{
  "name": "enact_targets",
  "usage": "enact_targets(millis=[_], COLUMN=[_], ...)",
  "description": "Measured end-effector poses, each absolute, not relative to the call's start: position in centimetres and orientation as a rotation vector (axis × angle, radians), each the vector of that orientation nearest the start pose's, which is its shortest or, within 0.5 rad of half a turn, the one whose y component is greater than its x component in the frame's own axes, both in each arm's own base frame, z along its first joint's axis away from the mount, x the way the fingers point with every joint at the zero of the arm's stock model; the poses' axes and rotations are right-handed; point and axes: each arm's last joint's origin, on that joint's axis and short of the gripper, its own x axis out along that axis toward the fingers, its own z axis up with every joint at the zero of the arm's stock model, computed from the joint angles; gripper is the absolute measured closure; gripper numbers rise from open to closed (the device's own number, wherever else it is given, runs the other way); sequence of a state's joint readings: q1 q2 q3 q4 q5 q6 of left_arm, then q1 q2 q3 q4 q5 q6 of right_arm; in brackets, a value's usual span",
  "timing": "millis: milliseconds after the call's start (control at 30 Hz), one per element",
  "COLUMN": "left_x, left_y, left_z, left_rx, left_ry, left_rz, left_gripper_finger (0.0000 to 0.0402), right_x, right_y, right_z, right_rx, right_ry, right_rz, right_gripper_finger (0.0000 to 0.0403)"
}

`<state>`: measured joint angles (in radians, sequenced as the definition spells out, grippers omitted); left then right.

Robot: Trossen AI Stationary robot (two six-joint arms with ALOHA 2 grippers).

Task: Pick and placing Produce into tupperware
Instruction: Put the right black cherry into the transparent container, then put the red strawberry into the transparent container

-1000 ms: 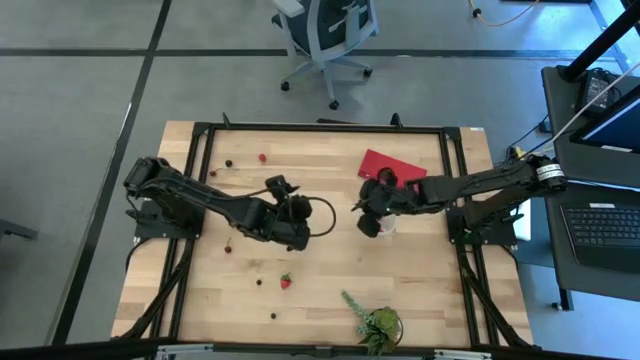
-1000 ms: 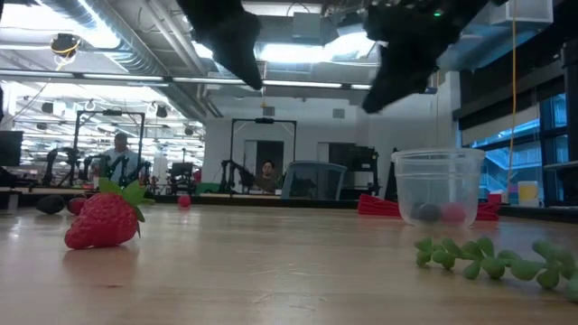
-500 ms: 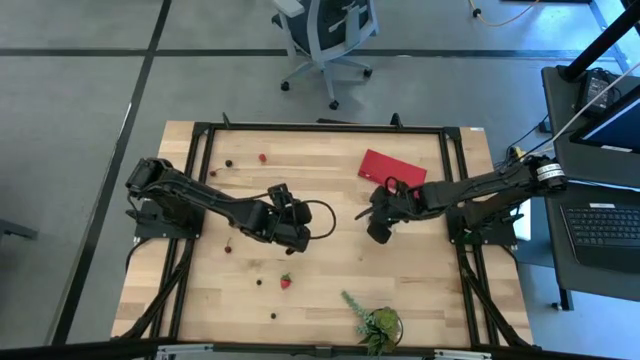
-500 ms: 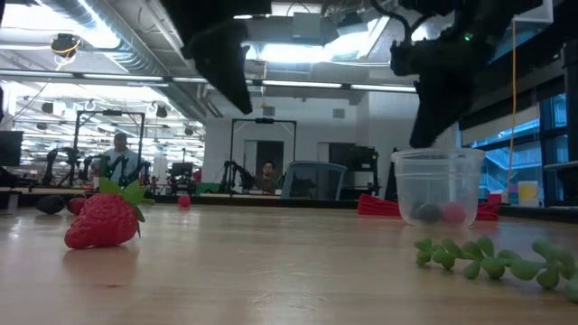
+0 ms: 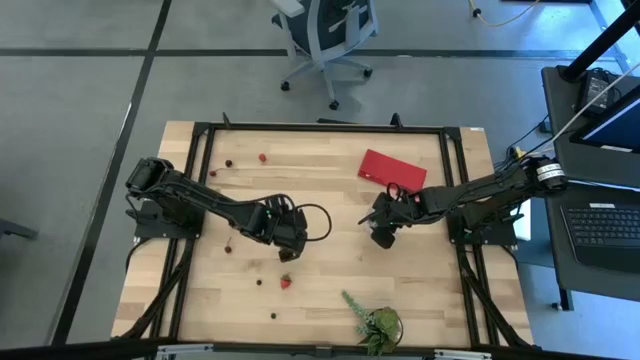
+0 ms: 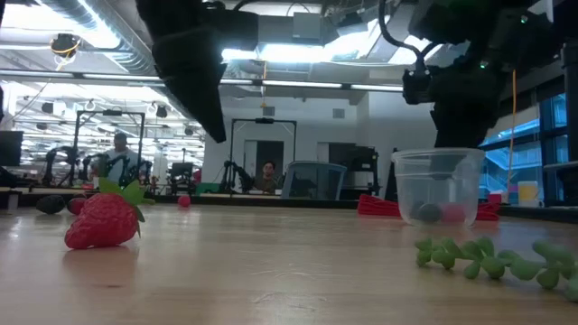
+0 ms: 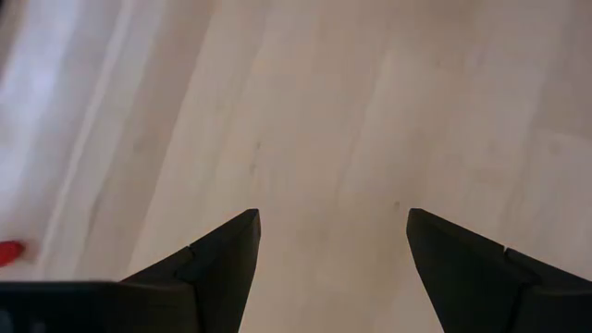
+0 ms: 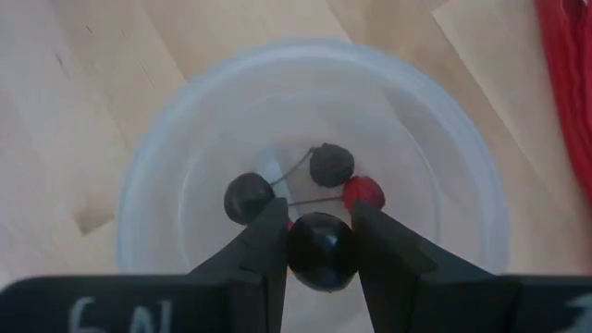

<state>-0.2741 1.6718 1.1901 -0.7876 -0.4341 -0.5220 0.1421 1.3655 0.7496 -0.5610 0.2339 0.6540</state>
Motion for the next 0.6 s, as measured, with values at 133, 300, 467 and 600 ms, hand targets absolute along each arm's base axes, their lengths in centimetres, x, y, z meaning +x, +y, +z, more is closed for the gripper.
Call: enact_targets(millis=[133,300,467,600], left_x=[31.1,31.0,30.8,30.5], left_y=[-7.7,-8.1,-9.4,-11.1], left_z=[21.6,21.6,21.5,21.5], left_rx=[-0.045,-0.015,-0.035,-0.122], left_ry=[1.124,1.133,1.177,1.213], left_rz=[0.400,0.355,0.186,0.046], left_gripper_finger=[0.0136,0.0136,0.0136,0.0136], right_x=[23.8,23.8,23.8,23.9], right_y=[2.7,2.7,2.7,2.7], right_z=[18.1,18.2,18.2,18.2], right_rx=[0.366,0.364,0.363,0.362], right_ry=[1.054,1.049,1.050,1.049], right_rz=[-0.443,-0.439,-0.438,-0.437], right_gripper_finger=[0.0248,0.0184,0.0148,0.0137])
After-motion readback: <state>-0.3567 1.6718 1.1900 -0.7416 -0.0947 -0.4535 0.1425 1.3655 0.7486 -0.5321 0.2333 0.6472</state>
